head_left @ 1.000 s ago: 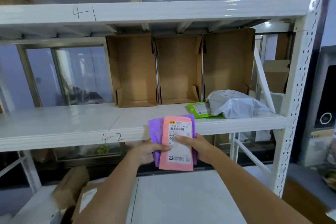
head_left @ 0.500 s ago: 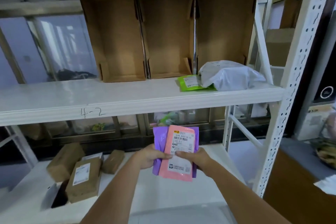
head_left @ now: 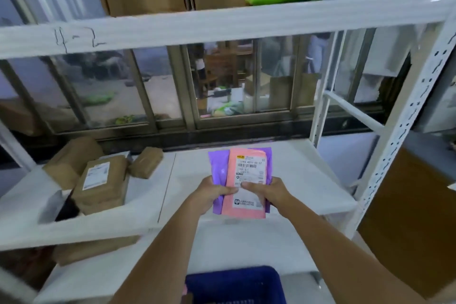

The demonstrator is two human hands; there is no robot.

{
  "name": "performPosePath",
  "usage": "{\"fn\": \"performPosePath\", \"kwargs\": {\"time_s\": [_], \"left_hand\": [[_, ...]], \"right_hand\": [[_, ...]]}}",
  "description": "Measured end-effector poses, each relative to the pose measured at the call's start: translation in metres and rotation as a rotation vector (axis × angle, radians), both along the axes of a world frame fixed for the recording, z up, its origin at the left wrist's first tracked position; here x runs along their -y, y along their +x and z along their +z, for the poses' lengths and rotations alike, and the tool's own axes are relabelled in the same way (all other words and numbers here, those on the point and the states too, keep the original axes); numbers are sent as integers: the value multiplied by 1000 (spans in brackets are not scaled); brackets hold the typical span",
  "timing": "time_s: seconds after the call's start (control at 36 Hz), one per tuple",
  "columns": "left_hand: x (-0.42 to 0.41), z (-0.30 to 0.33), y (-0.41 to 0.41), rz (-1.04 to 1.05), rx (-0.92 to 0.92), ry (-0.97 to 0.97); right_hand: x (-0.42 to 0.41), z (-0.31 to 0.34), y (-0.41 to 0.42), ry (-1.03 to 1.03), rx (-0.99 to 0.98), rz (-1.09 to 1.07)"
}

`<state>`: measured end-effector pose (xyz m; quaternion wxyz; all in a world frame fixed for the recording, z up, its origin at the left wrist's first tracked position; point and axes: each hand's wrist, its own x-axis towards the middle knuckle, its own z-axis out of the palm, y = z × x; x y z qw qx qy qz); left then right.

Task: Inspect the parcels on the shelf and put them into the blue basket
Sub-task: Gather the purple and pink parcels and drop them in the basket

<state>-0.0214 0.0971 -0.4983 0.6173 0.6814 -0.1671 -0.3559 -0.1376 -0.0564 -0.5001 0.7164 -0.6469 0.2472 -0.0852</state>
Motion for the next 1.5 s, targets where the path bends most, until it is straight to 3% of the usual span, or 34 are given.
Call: {"fn": "performPosePath", "kwargs": {"time_s": [0.14,0.42,0.94,1.5], "left_hand": [[-13,-84,-11,89,-5,21],[-27,-216,-17,18,-11,55],[-15,-346,-15,45,54,-52],[-45,-589,-84,193,-125,215]], "right_hand": [[-14,-91,-6,16,-16,29],[-21,-224,-13,54,-30,57],[-14,-363,-9,34,117,13],[-54,-589,-63,46,-200,-36]]}}
